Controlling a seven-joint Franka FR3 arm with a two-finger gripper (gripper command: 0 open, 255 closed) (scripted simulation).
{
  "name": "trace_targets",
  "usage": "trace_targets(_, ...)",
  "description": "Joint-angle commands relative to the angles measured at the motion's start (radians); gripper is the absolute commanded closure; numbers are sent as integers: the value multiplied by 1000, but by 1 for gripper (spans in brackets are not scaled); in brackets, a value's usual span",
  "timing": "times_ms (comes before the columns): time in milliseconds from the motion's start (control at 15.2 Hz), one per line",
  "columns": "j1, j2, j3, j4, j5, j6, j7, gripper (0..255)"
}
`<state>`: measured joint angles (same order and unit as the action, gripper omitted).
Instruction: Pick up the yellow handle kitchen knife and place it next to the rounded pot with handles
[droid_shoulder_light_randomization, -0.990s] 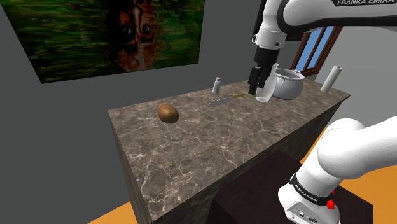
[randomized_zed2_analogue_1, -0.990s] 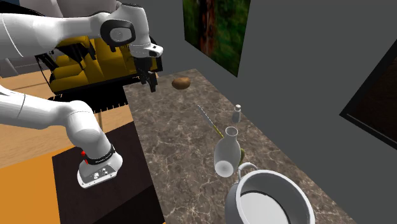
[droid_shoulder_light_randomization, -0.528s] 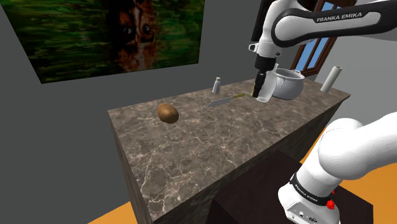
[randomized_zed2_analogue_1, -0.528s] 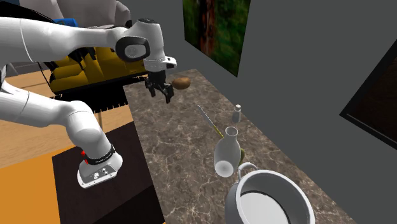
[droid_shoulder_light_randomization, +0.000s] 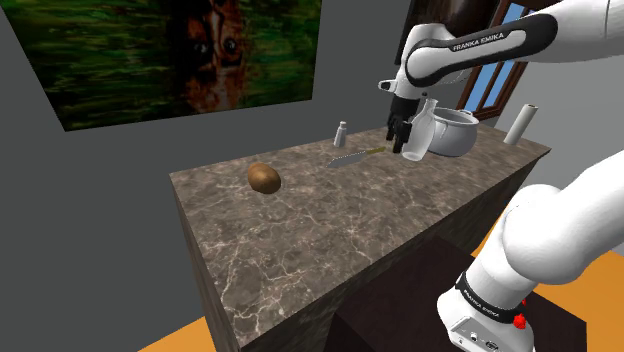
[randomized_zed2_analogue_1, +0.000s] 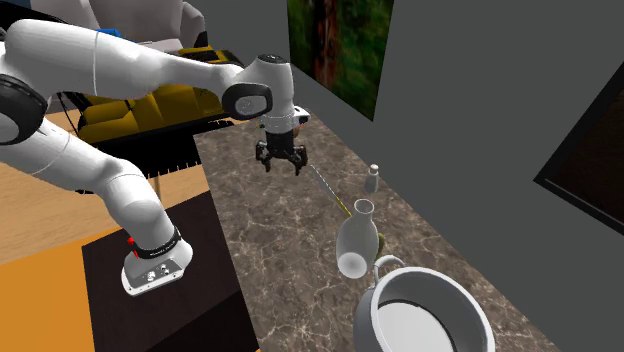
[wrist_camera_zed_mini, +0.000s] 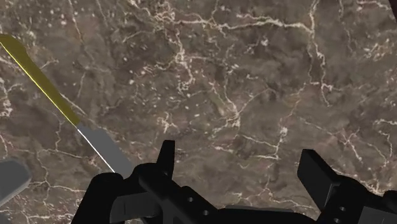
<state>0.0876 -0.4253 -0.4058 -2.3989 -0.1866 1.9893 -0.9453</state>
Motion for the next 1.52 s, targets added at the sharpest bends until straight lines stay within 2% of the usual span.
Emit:
trace_targets(0, 23, 77, -54, 27, 9, 57, -137, 0)
trace_targets(198, 61, 206, -119, 98, 60, 116, -334, 0)
trace_targets(462, 93, 394, -173, 213, 176, 171, -610, 0)
trace_targets(792, 68, 620, -157, 381, 336, 190, -928, 0)
trace_targets(1254, 54, 675, -139, 346, 378, 270, -956, 0)
trace_targets(1452, 53, 680, -137, 344, 382, 277, -958, 0)
